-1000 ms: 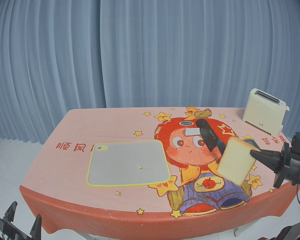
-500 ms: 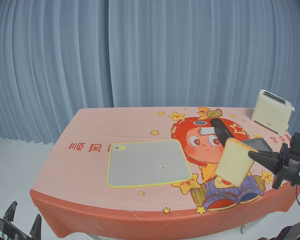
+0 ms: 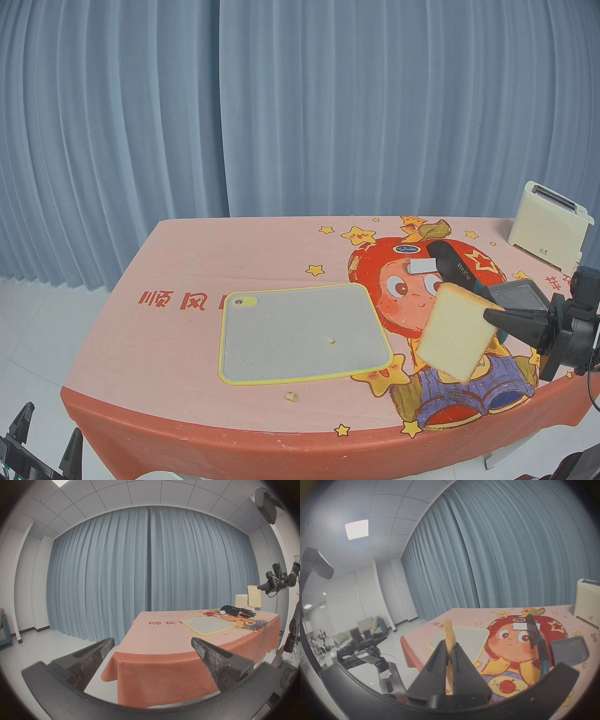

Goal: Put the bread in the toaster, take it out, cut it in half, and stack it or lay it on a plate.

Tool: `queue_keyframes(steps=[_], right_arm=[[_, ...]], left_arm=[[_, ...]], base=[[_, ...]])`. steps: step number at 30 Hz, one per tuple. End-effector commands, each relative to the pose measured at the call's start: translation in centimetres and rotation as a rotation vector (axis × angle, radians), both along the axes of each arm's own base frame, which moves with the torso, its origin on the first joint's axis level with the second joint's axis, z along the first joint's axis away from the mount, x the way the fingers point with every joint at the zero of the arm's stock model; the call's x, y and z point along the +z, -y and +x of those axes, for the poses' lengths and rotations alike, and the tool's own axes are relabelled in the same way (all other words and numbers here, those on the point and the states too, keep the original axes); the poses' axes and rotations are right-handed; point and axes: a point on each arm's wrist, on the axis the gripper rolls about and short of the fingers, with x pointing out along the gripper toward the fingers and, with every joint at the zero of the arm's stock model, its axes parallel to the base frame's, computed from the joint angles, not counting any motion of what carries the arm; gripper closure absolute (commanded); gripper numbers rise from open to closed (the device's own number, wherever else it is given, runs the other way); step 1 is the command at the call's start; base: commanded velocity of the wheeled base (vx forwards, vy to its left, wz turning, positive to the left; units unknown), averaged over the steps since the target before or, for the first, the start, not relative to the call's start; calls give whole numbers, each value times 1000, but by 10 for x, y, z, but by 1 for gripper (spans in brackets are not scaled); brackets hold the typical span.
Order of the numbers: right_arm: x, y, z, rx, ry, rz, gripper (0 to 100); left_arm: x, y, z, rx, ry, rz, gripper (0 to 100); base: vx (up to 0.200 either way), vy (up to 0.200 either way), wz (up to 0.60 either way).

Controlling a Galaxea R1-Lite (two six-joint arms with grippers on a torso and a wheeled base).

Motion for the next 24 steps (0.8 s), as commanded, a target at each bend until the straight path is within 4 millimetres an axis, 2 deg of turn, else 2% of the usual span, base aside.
queue_keyframes(steps=[1, 8, 16, 24], right_arm=[[3, -5, 0, 19, -22, 28, 100], [2, -12, 9, 17, -95, 90, 100], [6, -23, 16, 25, -172, 249, 100], [3, -30, 23, 20, -272, 301, 100]], left_arm=[[-5, 0, 1, -1, -18, -1, 0], [-5, 0, 1, -1, -18, -1, 0], [-5, 0, 1, -1, -18, -1, 0], [-5, 0, 1, -1, -18, 1, 0]], base=[[0, 0, 0], [0, 0, 0], [0, 0, 0], [0, 0, 0]])
